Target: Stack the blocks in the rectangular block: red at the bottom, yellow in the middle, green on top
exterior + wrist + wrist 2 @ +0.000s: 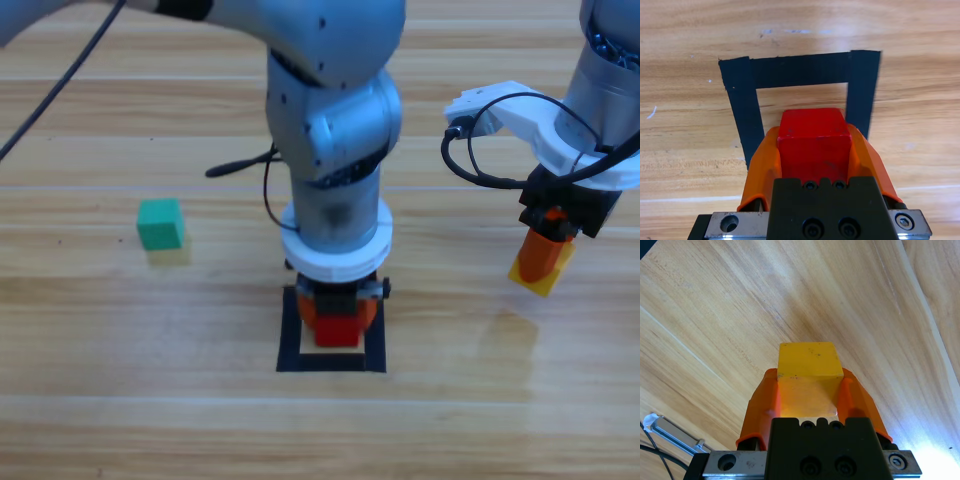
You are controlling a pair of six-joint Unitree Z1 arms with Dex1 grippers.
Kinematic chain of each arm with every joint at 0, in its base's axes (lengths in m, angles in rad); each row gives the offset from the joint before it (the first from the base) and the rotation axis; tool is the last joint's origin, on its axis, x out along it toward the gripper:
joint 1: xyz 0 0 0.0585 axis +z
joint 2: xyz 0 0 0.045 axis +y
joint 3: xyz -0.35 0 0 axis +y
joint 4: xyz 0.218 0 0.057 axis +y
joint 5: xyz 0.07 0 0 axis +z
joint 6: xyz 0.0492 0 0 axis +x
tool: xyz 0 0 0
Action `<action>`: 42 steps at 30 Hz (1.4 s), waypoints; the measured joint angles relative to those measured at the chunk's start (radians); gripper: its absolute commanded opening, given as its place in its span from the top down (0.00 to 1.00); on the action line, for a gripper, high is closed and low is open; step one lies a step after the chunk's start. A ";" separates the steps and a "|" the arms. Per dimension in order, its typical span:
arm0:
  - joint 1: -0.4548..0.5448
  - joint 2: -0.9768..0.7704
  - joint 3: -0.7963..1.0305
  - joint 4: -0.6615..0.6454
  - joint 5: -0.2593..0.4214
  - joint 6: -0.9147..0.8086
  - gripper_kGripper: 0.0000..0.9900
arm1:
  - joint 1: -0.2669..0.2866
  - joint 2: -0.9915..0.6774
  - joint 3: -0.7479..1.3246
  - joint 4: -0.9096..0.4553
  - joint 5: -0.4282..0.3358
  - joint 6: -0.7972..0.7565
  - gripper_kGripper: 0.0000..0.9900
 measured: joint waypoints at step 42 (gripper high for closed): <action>-0.003 -0.082 -0.202 0.138 0.033 -0.017 0.03 | -0.004 -0.001 -0.003 0.000 0.084 0.135 1.00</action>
